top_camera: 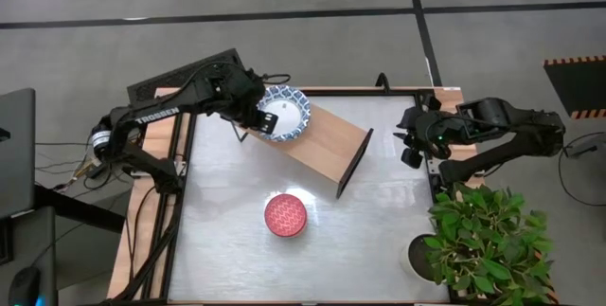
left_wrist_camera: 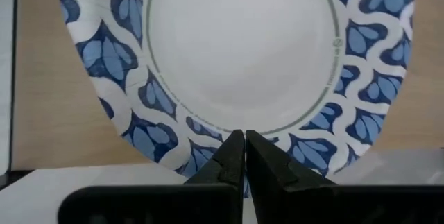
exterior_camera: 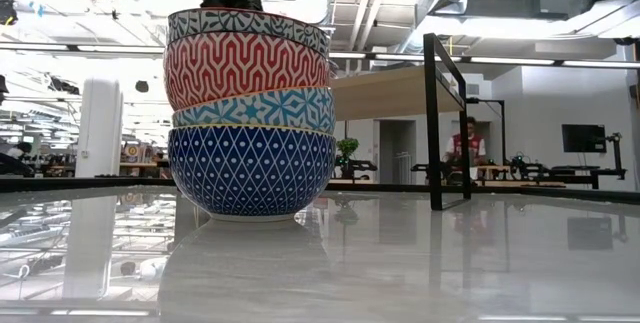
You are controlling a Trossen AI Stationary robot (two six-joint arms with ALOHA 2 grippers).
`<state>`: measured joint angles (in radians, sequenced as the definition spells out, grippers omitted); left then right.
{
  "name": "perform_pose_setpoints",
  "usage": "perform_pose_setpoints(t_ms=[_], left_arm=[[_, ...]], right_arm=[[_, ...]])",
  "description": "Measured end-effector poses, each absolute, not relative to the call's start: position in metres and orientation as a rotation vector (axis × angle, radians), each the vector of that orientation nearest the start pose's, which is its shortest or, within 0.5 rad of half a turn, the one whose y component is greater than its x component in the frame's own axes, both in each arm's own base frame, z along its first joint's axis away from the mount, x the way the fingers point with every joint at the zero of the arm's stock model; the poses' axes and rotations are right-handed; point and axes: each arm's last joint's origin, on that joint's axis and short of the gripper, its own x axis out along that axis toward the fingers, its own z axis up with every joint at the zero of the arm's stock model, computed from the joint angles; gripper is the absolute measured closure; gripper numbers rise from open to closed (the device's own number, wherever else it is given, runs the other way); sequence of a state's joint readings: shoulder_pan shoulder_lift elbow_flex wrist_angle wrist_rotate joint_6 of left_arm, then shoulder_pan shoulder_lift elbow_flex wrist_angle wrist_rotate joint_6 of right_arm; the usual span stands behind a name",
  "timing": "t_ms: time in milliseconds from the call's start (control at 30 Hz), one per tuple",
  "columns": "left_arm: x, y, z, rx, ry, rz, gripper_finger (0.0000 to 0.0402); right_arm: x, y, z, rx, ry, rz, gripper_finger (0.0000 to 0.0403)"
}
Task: Place and stack bowls onto a shelf
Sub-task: Stack the white bowl on top of the white bowl on the shelf, then put the red bowl to the right on the shelf
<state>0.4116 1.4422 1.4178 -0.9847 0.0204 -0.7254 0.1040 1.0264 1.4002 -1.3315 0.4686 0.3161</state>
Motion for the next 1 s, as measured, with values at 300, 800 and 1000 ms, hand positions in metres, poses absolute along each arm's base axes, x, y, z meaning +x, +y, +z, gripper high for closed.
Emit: perform_pose_setpoints(t_ms=[300,800,1000], left_arm=[[0.240,0.106,0.371,-0.882,0.662,0.553,0.0393],[0.238,-0.021,0.399,-0.499,0.659,0.075,0.0251],[0.261,-0.047,0.376,-0.412,0.751,0.108,0.0180]], right_arm=[[0.144,0.002,0.398,0.016,0.857,-0.475,0.0272],[0.145,0.002,0.398,0.081,0.850,-0.486,0.0272],[0.146,0.003,0.397,0.105,0.857,-0.473,0.0272]])
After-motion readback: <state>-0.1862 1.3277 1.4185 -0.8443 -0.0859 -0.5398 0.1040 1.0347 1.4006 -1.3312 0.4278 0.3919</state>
